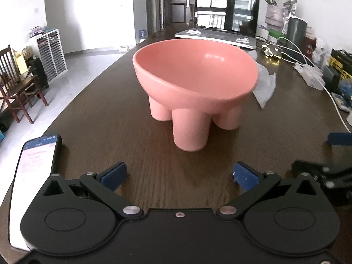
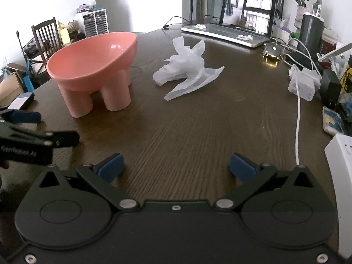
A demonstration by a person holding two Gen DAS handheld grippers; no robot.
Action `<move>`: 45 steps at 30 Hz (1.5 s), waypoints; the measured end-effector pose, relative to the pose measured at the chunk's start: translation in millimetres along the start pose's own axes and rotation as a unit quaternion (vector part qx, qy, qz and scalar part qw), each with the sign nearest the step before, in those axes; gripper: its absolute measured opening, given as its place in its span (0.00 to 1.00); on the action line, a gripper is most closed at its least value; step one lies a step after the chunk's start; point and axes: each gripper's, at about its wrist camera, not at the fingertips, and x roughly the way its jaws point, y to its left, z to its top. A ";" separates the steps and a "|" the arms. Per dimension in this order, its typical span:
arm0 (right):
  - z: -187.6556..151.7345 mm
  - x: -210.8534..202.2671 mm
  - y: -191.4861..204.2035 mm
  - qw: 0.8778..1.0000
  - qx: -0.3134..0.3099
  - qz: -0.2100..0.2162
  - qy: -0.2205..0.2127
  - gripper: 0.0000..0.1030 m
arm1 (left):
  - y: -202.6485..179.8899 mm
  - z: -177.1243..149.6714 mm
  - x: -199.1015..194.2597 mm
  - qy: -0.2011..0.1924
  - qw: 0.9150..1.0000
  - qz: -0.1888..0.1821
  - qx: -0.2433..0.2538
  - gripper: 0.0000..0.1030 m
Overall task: Clean bowl
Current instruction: 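Move the left gripper to the pink bowl's foot and grasp it, then lift the pink bowl with the left gripper while the right gripper grasps the white tissue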
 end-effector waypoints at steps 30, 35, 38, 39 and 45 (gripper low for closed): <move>16.5 6.2 -4.1 0.999 -0.017 0.011 0.042 1.00 | -2.0 35.4 34.0 -0.040 0.997 -0.051 0.030 0.37; 31.5 -4.1 -11.0 0.996 -0.055 0.031 0.061 1.00 | -0.4 29.1 27.2 -0.040 0.993 -0.086 0.064 0.37; 62.2 -18.4 -23.0 0.988 -0.111 0.087 0.060 0.99 | 0.0 24.8 23.9 -0.041 0.990 -0.108 0.079 0.37; 76.3 -21.6 -26.3 0.983 -0.147 0.097 0.058 0.99 | -0.9 24.3 23.6 -0.042 0.989 -0.114 0.083 0.37; 149.7 -10.6 -42.8 0.954 -0.269 0.118 0.054 0.99 | -9.2 22.4 24.6 -0.045 0.984 -0.138 0.106 0.37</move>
